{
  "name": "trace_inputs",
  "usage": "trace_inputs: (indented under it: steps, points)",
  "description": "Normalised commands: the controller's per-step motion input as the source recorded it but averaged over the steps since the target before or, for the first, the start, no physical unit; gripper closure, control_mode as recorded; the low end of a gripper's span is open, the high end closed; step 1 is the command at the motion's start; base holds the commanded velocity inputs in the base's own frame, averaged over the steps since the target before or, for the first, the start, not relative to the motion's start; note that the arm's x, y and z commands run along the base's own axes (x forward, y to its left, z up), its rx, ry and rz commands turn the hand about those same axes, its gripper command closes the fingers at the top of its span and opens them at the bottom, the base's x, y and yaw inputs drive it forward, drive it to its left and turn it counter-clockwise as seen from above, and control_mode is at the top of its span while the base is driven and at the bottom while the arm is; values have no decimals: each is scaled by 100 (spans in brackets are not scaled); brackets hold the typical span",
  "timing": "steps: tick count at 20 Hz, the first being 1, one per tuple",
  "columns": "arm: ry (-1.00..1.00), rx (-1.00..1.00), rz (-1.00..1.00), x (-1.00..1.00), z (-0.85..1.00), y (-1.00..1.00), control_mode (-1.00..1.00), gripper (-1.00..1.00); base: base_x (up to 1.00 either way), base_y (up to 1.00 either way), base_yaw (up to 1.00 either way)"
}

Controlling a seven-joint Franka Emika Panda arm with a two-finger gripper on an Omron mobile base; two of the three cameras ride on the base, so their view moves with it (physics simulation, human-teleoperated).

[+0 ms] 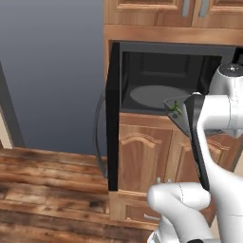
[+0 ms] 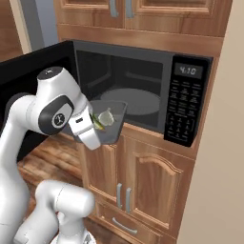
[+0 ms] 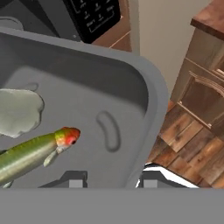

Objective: Place the tupperware containing the fish and garlic meal in the microwave. Close the microwave door and press the start button to reheat the meal.

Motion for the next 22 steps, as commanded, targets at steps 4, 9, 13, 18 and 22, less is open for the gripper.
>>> trace_inputs:
  steps: [4, 9, 13, 18, 22]
  points:
    - [0, 0, 0, 0, 0, 0, 100, 100, 21, 0, 27]
    - [0, 0, 2, 0, 0, 0, -100, 100, 0, 0, 8]
    - [0, 0, 0, 9, 0, 0, -100, 100, 0, 0, 0]
    - [0, 0, 0, 14, -3, -12, -100, 100, 0, 0, 0]
    - [0, 0, 0, 24, -6, -17, -100, 100, 0, 0, 0]
